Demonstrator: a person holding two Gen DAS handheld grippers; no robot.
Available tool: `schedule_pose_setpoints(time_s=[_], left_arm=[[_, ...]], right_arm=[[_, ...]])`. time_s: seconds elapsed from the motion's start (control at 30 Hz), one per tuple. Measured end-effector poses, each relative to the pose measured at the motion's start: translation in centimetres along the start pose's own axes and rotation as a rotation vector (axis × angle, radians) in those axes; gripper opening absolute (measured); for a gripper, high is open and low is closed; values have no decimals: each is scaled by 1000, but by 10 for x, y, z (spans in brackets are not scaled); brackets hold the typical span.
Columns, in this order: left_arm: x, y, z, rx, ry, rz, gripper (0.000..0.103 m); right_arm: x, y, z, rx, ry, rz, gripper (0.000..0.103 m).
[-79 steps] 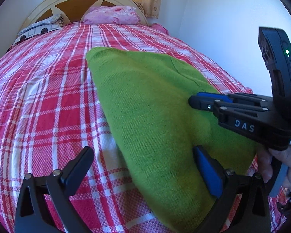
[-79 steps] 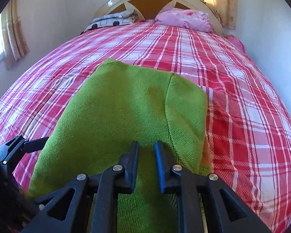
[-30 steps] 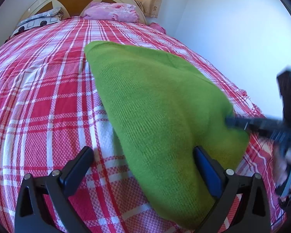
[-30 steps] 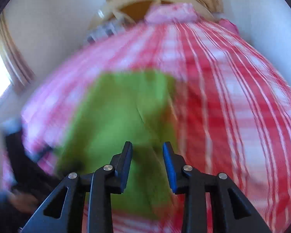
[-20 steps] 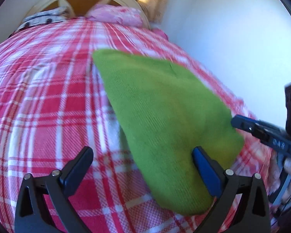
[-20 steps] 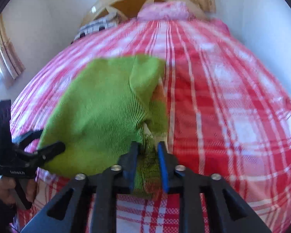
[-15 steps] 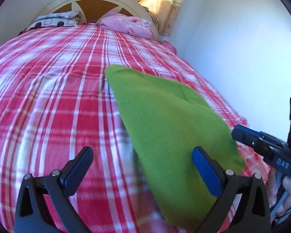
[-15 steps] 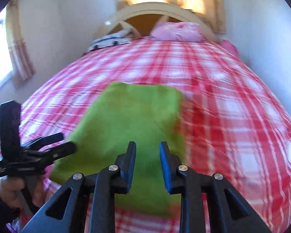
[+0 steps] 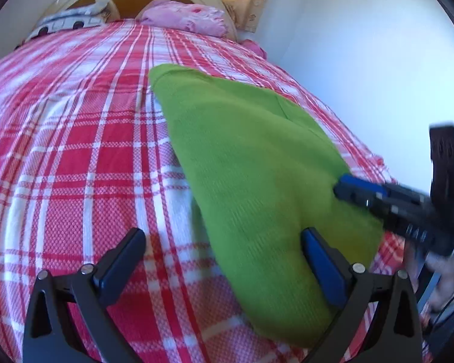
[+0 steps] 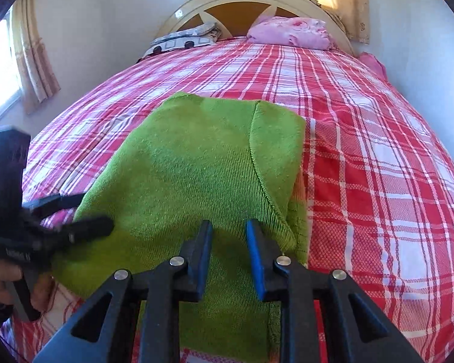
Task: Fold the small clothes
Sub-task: 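Grasp the green sweater's striped edge with the right tool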
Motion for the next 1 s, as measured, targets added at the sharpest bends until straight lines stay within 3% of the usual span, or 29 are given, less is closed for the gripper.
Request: schedule_pose_setpoints(time_s=[0.1, 0.17, 0.2, 0.23, 0.5, 0.77, 1.0], left_arm=[[-2, 0, -1, -7, 8, 13, 103], [-1, 2, 0, -14, 1, 18, 103], [1, 3, 0, -16, 0, 15, 103], [3, 6, 0, -16, 1, 15, 103], [7, 14, -6, 1, 21, 20, 103], [8, 17, -6, -1, 32, 26, 103], [10, 21, -9, -10, 40, 29, 103]], right_arm=[[11, -10, -5, 84, 38, -23, 31], [21, -18, -17, 115, 101, -59, 51], [25, -21, -24, 111, 131, -74, 74], [29, -23, -32, 109, 159, -88, 81], [33, 8, -81, 76, 259, -24, 80], [42, 53, -102, 254, 398, 29, 80], [55, 76, -93, 280, 363, 36, 80]])
Point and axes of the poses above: each gripper's, at about its wrist camera, not at the fingertips, and y roughly the way its jaws point, z to its left, x to its top, the point moved 6 cm from there along y, roughly the way its jaws point
